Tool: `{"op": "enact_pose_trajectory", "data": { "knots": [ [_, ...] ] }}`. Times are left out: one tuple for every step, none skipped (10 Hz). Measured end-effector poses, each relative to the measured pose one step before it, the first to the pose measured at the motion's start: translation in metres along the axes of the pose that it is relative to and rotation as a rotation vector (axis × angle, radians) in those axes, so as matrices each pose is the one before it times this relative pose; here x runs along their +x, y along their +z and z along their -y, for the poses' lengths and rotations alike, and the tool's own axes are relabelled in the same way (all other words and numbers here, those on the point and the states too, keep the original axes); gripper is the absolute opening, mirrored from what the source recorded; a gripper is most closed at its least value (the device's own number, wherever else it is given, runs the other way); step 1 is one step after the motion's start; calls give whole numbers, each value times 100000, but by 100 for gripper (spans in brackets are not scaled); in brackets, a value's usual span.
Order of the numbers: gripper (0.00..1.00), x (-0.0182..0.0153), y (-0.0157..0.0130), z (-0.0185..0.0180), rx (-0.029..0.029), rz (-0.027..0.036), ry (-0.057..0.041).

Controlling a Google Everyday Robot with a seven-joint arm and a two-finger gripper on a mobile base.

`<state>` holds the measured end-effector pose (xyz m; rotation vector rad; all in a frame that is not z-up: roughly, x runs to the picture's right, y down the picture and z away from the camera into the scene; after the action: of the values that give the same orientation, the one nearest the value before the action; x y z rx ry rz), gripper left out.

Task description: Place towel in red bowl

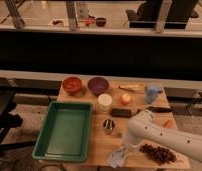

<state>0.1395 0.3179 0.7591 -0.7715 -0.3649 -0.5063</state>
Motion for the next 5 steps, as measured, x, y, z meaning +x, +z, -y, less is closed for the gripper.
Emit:
{"op": "enact_pose_trajectory", "data": {
  "knots": [
    [4,518,-601,563,-1210,-1545,319],
    [4,467,-986,-72,111,-1470,913],
    [4,79,-1434,-130,1105,-1612,362],
    [4,59,-1339,-326,1236,-1569,366],
    [4,88,-1694,-502,1587,-2095,546]
  ]
}}
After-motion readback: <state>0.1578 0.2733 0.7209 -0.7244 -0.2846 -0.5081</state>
